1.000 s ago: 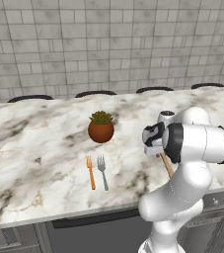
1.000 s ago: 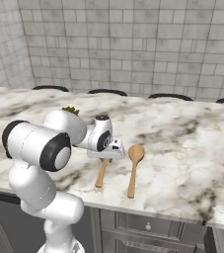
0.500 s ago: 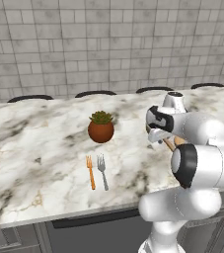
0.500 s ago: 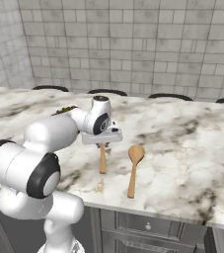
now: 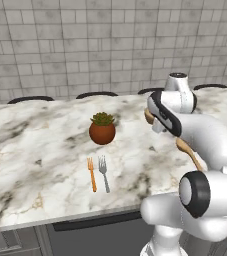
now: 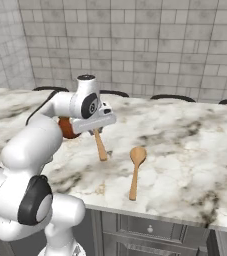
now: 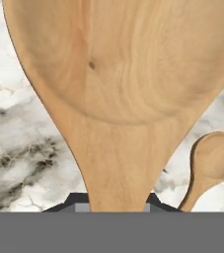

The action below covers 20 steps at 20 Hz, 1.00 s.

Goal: Organize the utensils by type. Pick up the wooden spoons from the counter and place them in the open cabinet. Then pick up the metallic utensils from the counter and place them in the open drawer.

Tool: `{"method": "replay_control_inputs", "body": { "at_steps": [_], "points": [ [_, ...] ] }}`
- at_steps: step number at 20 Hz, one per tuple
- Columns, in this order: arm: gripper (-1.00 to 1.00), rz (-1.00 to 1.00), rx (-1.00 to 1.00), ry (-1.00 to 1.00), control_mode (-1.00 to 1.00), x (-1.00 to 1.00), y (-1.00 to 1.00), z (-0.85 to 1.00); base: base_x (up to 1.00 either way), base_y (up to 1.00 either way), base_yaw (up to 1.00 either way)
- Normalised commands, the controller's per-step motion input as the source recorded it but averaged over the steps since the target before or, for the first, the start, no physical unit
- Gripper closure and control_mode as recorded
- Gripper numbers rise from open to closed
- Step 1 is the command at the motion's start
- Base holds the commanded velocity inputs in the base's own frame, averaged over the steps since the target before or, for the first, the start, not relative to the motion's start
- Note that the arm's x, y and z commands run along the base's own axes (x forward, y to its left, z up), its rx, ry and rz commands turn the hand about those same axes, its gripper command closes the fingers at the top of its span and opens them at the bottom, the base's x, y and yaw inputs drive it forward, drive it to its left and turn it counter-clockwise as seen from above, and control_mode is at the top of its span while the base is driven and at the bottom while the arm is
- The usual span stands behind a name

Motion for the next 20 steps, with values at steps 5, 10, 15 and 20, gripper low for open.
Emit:
{"method": "replay_control_inputs", "body": {
  "at_steps": [5,10,15,20],
  "points": [
    [1.00,0.01,0.00,-0.02,-1.00,-0.25,0.01,0.61,0.00,0.00,0.00],
    [1.00,0.00,0.00,0.00,-1.00,-0.12,0.00,0.13,0.00,0.00,0.00],
    [1.00,0.00,0.00,-0.01,-1.00,-0.05,0.00,0.00,0.00,0.00,0.00],
    [1.00,0.00,0.00,0.00,1.00,0.00,0.00,0.00,-0.70,0.00,0.00]
  ]
}}
